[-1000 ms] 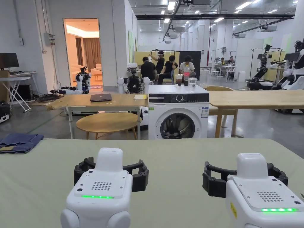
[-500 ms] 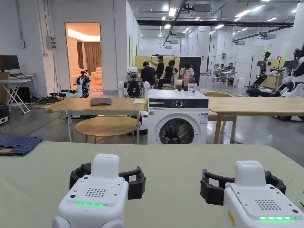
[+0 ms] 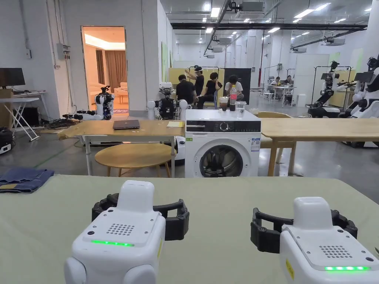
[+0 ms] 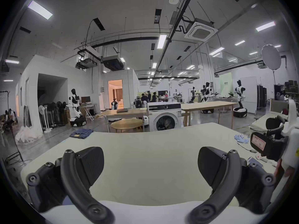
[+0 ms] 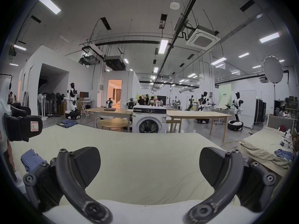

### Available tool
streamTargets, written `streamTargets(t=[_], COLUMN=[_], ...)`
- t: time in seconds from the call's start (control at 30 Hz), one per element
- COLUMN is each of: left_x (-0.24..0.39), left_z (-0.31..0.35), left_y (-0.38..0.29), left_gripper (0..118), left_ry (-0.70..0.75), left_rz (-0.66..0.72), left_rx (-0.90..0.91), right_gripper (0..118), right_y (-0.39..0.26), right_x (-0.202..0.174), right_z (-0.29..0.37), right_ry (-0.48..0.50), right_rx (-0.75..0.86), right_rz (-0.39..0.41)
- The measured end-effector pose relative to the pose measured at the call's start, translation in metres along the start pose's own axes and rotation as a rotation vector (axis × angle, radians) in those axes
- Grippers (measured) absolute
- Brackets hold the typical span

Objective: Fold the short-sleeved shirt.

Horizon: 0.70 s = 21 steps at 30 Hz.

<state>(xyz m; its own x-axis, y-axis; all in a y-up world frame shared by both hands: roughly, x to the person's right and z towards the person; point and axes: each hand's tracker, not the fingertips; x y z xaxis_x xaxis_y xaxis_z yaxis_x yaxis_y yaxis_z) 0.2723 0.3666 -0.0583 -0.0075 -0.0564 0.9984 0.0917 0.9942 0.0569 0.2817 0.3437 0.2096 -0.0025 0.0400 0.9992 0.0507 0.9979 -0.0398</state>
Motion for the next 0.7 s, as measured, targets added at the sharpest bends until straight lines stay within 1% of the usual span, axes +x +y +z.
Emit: streamTargets(t=[0.1, 0.27, 0.33, 0.43, 0.57, 0.63, 0.7], left_x=[-0.0009, -0.0035, -0.0038, -0.0052, -0.0018, -0.0018, -0.0024], left_z=[-0.0025, -0.0023, -0.0027, -0.0033, -0.0044, -0.0041, -0.0029], left_y=[-0.0011, -0.001, -0.0003, 0.0008, 0.0035, 0.0031, 0.0024], left_gripper=[114, 114, 115, 114, 114, 114, 114], left_ry=[0.01, 0.033, 0.046, -0.003, 0.047, 0.039, 0.026], left_rz=[-0.009, 0.033, 0.019, 0.006, -0.015, -0.042, -0.027], left_rx=[-0.009, -0.003, -0.004, -0.023, -0.042, -0.04, -0.036], right_gripper=[118, 118, 118, 118, 118, 118, 118], right_y=[0.0017, 0.0028, 0.003, 0.0029, 0.0029, 0.0031, 0.0031], right_x=[0.0, 0.0002, 0.0003, -0.0001, -0.0007, -0.001, -0.0014], right_z=[0.0013, 0.0009, 0.0015, 0.0006, 0.0004, 0.0002, -0.0003], right_ry=[0.005, 0.003, 0.004, 0.005, 0.011, 0.017, 0.02], right_rx=[0.001, 0.0, -0.001, -0.005, -0.01, -0.012, -0.013], right_rz=[0.001, 0.008, 0.006, 0.011, 0.006, 0.003, 0.001])
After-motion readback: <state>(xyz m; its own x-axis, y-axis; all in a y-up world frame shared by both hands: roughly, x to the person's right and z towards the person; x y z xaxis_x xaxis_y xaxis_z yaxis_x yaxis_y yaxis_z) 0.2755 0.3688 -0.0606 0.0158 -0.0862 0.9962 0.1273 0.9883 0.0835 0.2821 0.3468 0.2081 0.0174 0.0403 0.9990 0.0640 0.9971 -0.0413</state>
